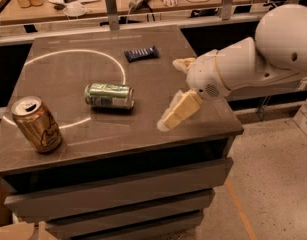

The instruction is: Move green can near orange can

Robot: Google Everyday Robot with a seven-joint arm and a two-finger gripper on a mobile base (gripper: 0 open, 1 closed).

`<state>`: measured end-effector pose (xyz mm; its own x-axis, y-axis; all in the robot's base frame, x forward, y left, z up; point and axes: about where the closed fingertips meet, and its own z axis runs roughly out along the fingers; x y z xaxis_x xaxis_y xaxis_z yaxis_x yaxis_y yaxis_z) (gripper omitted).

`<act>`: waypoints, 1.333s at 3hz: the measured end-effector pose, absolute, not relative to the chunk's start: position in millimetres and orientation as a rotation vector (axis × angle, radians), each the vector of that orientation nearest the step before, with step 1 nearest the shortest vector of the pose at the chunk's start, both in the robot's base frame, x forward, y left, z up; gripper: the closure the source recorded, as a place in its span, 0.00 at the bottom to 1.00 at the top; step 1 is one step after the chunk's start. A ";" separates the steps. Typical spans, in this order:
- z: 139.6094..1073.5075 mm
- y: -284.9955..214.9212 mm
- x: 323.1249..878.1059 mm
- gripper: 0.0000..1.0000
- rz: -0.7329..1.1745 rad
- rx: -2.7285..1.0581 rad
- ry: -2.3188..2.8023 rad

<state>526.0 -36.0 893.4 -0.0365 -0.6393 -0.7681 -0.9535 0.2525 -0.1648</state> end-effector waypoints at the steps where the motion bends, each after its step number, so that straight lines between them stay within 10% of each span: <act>1: 890.5 0.9 549.5 0.00 0.574 -1.431 1.683; 3: 856.5 55.5 569.3 0.00 0.686 -1.422 1.667; 4: 849.0 73.3 572.6 0.16 0.741 -1.438 1.638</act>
Offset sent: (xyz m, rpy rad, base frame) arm 0.0539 0.1059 -0.0444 0.1655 0.0361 0.0536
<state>572.6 73.3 849.0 -0.0170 -0.5018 -0.8648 -0.9809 0.1760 -0.0829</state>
